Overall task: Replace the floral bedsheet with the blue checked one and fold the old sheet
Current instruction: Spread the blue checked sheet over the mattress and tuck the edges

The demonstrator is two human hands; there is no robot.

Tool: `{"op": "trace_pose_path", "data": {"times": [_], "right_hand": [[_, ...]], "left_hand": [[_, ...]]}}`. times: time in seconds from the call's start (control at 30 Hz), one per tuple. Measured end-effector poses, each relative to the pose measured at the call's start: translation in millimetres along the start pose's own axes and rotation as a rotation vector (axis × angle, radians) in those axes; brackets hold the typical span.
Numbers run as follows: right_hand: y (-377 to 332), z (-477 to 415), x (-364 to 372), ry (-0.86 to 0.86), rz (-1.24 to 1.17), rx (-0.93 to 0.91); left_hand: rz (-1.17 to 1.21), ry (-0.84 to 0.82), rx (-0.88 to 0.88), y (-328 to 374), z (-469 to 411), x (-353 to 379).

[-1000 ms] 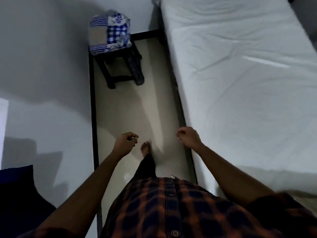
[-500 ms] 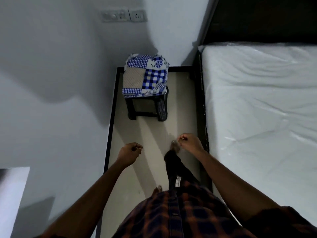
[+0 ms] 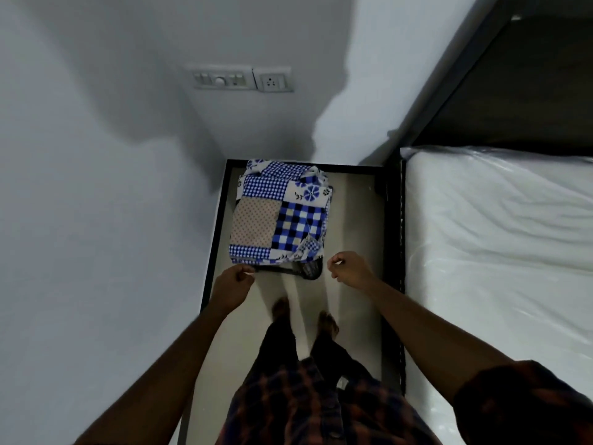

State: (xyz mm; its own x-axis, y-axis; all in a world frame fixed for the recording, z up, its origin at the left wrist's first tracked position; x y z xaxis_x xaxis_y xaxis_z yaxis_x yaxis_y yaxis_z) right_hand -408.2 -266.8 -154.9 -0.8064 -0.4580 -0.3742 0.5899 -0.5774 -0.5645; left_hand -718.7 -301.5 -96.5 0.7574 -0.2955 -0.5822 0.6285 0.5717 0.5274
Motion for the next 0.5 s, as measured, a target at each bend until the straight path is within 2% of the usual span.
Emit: {"op": "trace_pose_path", "data": {"times": [0.2, 0.27, 0.4, 0.5], "right_hand": [[-18.7, -92.9, -2.7, -0.026, -0.106, 0.157], [-23.2, -122.8, 5.0, -0.013, -0.247, 0.180], [-30.9, -158.6, 23.6, 0.043, -0.603, 0.214], [-19.1, -178.7, 31.7, 0.128, -0.693, 0.265]], "left_hand": [[-0.005, -0.098, -0.015, 0.6, -109.2, -5.6], [0.015, -0.137, -0.016, -12.8, -152.7, -3.6], [0.132, -0.181, -0.124, -21.2, -207.1, -2.8], [0.228, -0.208, -0.212, -21.8, -225.8, 3.7]]}}
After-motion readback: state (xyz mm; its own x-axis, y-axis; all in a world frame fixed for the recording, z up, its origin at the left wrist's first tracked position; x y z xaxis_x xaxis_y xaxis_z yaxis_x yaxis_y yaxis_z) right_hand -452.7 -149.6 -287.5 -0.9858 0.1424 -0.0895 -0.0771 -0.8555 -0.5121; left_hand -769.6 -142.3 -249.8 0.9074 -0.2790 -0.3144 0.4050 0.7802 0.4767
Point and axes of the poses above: each hand's wrist, its own z-axis away from the middle knuckle, its own x-axis out of the palm, y = z × x, the point moved 10 cm from there along -z, towards the middle knuckle, and after that the axes turned 3 degrees about -z, right-handed, at the moved point
